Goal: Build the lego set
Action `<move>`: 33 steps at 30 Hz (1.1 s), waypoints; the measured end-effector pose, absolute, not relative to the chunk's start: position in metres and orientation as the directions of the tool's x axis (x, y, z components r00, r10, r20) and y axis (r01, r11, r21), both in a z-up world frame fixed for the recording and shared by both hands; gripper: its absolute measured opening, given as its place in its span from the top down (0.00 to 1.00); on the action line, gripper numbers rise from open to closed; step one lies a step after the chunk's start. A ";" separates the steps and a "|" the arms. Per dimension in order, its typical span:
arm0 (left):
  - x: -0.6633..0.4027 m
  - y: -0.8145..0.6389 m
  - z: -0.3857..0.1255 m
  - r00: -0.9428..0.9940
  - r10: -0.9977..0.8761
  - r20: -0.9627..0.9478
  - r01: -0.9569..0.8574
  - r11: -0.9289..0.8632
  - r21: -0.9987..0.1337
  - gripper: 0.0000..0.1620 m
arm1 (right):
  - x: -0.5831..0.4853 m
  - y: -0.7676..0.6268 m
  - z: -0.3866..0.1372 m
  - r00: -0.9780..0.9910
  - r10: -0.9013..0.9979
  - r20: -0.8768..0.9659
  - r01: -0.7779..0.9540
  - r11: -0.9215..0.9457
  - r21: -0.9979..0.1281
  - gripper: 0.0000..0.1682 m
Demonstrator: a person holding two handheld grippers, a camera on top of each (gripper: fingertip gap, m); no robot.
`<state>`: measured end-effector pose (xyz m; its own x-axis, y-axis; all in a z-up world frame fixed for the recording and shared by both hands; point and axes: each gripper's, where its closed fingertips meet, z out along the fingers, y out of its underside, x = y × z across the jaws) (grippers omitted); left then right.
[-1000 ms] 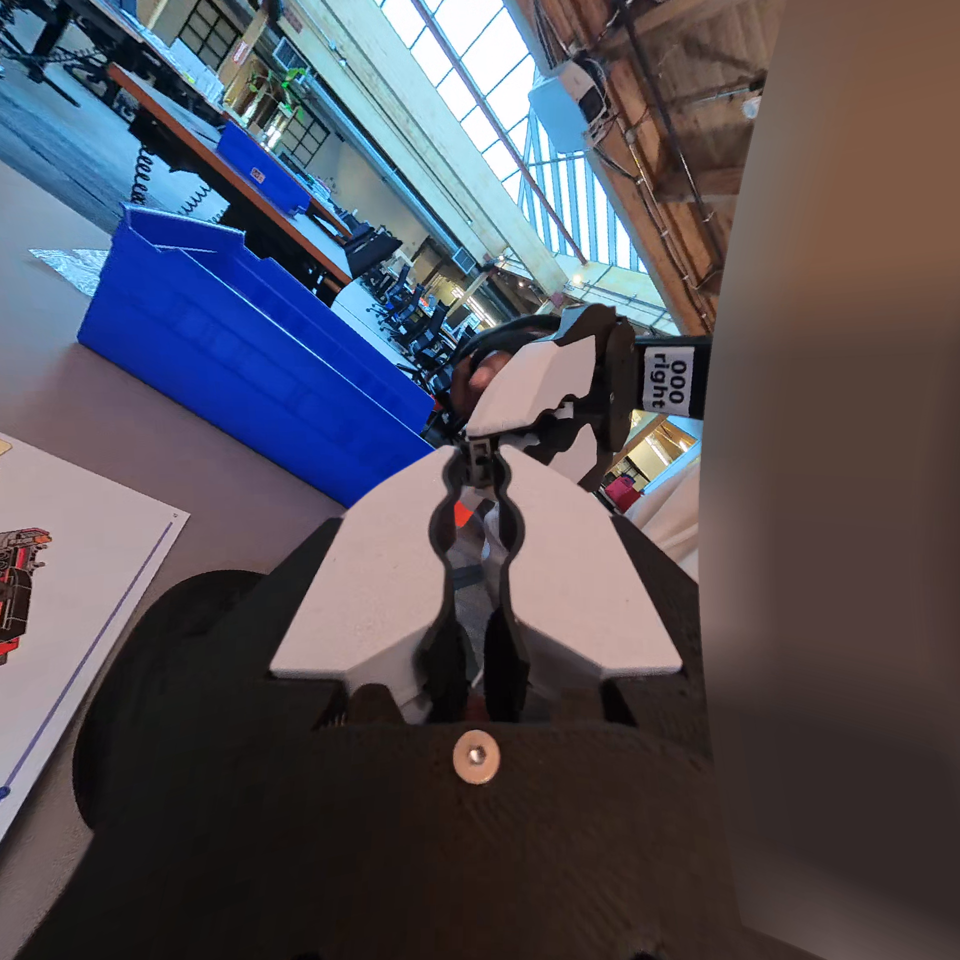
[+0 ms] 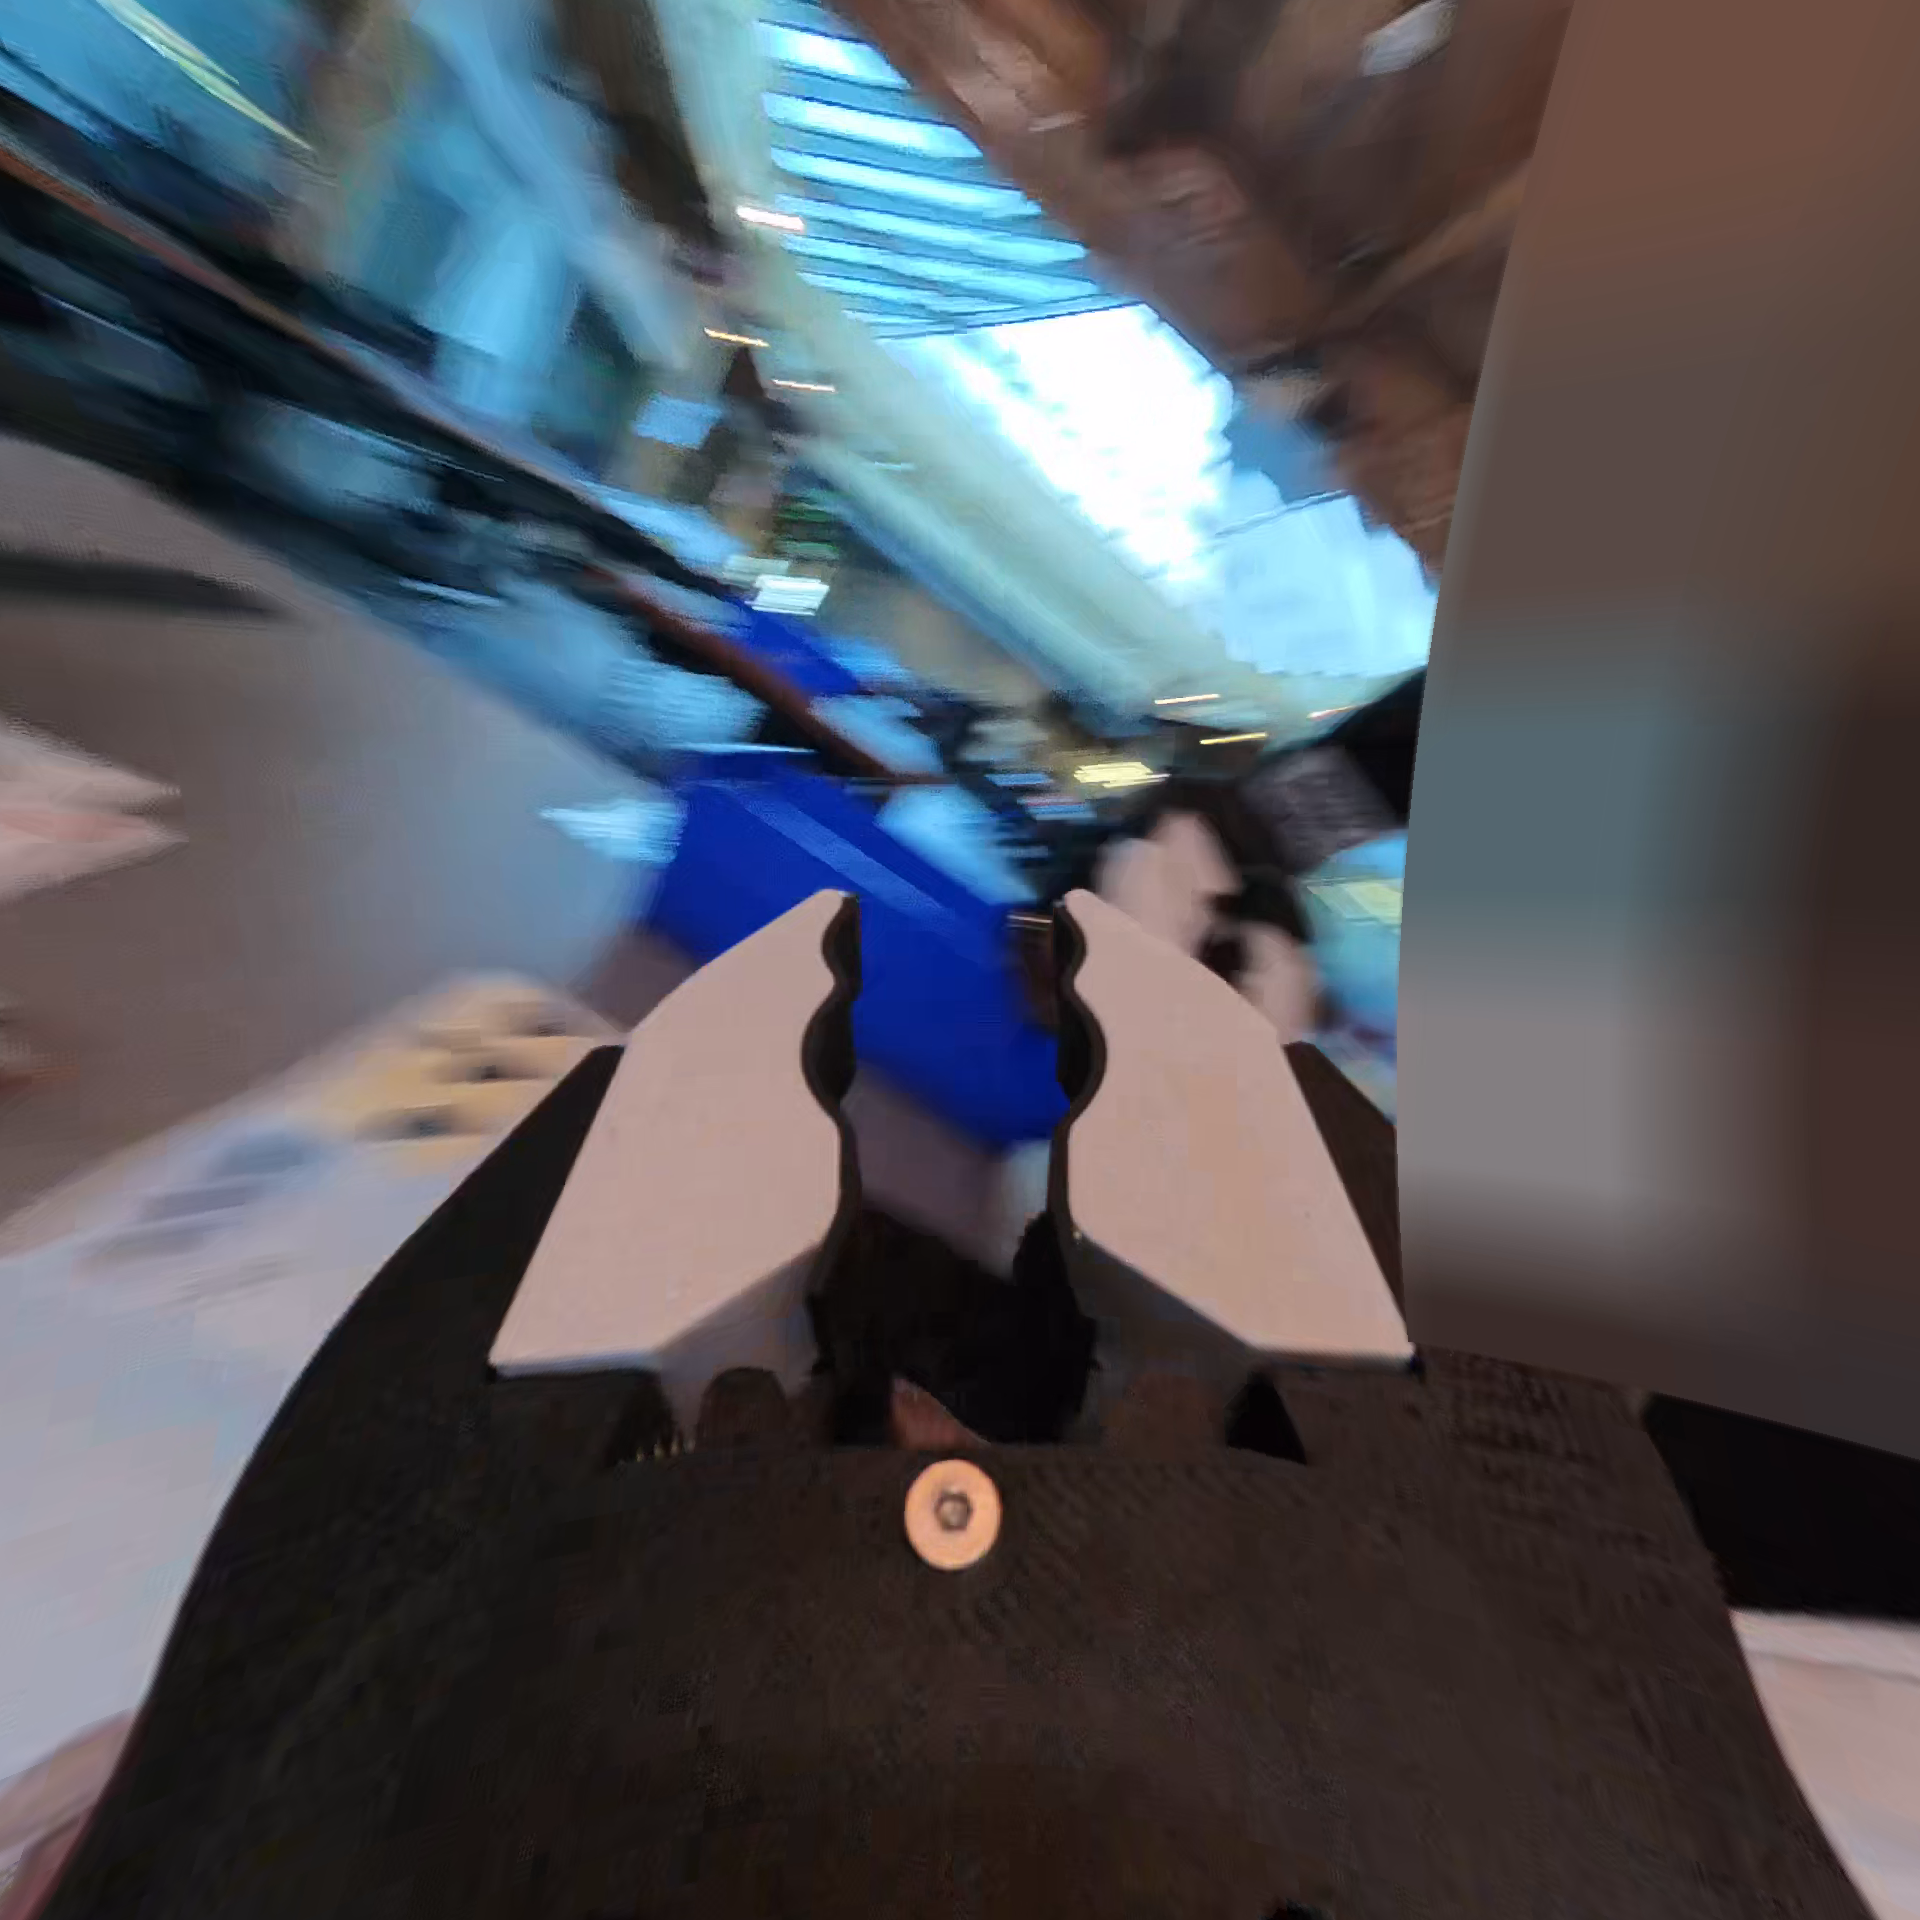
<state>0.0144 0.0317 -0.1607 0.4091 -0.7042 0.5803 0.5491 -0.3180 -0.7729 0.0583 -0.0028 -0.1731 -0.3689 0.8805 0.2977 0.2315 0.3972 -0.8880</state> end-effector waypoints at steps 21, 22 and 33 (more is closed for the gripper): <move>-0.074 0.048 -0.212 0.806 -0.321 0.497 0.467 -0.169 -0.868 0.83 | 0.032 -0.022 -0.323 -0.456 0.890 0.006 0.753 0.390 -0.531 0.86; -0.073 0.048 -0.212 0.806 -0.322 0.496 0.465 -0.173 -0.868 0.83 | 0.032 -0.022 -0.323 -0.452 0.892 0.003 0.753 0.383 -0.535 0.85; -0.071 0.048 -0.215 0.807 -0.322 0.495 0.457 -0.190 -0.869 0.84 | 0.020 -0.036 -0.314 -0.486 0.874 -0.004 0.720 0.398 -0.568 0.96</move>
<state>-0.0715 0.0483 -0.2147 0.8071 -0.3215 0.4951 0.4575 -0.1896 -0.8688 0.0204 -0.0355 -0.3139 -0.4864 0.8737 -0.0037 0.7200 0.3984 -0.5683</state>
